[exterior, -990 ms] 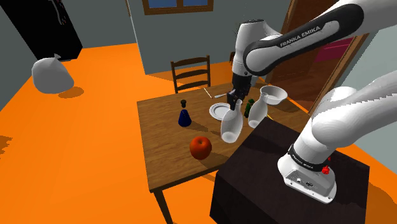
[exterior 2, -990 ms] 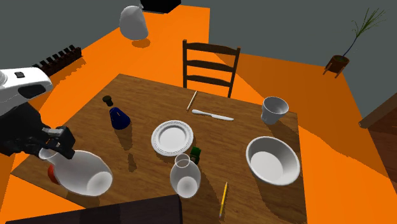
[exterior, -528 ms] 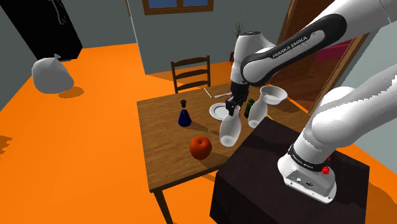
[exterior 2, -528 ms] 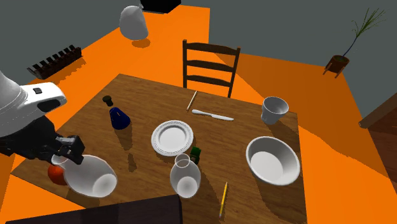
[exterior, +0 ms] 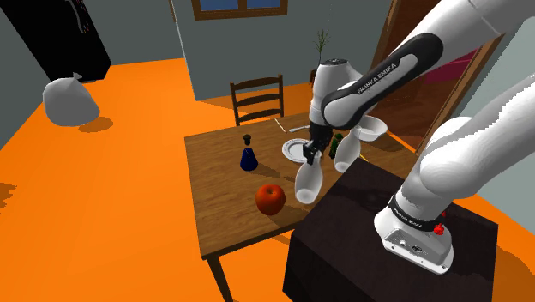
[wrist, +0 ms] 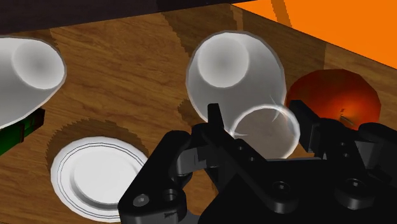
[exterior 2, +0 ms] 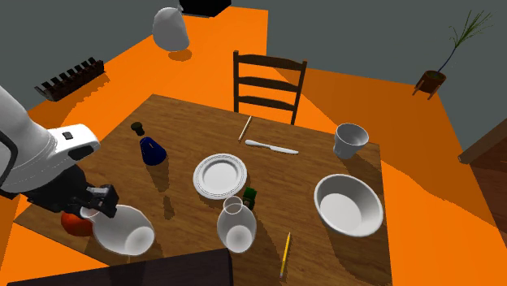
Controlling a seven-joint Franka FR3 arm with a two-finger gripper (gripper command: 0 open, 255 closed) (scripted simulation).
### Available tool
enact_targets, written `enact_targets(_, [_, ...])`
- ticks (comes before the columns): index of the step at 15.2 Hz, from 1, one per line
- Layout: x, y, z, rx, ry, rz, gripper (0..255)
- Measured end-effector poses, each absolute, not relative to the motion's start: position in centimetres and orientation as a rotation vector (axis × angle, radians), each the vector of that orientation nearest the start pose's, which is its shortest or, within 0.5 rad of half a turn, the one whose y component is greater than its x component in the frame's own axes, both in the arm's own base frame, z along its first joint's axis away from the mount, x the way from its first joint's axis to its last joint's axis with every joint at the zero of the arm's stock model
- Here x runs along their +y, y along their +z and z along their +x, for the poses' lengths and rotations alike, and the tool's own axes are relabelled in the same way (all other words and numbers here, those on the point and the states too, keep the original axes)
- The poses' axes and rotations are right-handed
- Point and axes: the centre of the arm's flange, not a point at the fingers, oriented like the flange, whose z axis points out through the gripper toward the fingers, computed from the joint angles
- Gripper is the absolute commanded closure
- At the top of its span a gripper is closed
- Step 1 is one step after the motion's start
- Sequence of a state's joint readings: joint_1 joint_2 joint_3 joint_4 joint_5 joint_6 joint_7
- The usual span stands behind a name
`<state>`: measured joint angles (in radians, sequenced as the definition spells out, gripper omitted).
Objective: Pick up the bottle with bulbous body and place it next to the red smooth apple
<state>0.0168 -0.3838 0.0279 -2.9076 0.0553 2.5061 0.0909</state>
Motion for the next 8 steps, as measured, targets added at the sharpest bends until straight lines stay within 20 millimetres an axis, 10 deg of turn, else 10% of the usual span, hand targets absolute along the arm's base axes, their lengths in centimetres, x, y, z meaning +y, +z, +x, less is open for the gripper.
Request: enact_targets(8, [1.3, 26.5, 33.4, 0.145, 0.029, -3.117, 255])
